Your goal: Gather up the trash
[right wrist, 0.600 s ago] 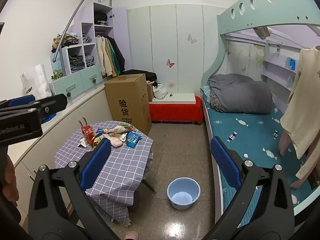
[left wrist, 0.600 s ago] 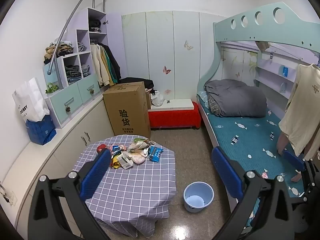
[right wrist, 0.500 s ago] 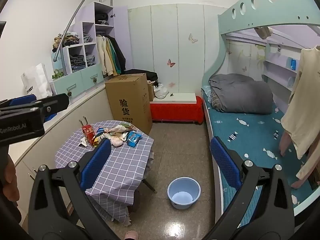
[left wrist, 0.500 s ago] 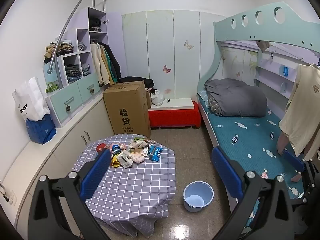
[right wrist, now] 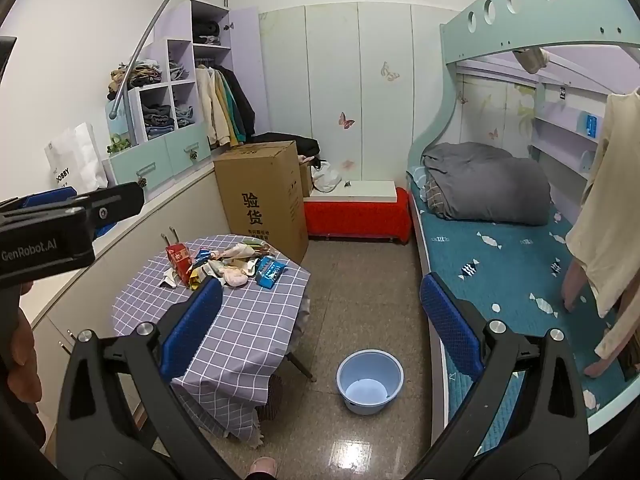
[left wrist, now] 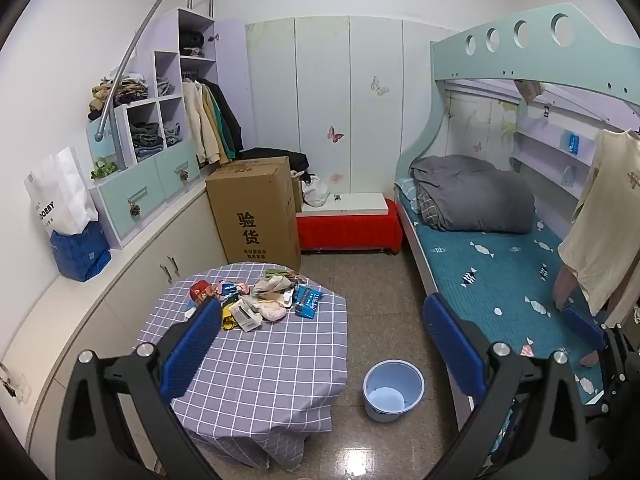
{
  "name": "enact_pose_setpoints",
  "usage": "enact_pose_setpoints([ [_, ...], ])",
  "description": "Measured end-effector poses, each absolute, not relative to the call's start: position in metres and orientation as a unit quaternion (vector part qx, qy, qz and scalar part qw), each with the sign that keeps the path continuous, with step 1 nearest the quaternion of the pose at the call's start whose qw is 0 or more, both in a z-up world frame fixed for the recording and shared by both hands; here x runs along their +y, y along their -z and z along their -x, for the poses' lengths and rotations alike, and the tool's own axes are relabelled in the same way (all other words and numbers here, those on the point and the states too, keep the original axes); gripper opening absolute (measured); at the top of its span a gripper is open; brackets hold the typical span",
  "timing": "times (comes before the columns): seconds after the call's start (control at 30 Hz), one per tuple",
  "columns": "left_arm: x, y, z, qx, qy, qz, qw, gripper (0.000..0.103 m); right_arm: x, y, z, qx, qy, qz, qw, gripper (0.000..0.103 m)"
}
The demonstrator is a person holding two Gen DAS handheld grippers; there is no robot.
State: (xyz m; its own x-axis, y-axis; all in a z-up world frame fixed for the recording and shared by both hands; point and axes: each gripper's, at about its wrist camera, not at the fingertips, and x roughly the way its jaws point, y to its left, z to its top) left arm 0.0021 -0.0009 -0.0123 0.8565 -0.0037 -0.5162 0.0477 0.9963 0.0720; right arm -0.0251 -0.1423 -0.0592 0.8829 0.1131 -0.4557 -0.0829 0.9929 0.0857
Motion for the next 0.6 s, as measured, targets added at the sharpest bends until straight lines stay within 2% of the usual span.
enact_pose_setpoints([
  [0.6,-0.01,0.015,-0.008,0.269,0.018,-0.039,0.962,0.099,-0.14,0.066,0.013,0.246,-0.055,-0.033,0.967,0.097],
])
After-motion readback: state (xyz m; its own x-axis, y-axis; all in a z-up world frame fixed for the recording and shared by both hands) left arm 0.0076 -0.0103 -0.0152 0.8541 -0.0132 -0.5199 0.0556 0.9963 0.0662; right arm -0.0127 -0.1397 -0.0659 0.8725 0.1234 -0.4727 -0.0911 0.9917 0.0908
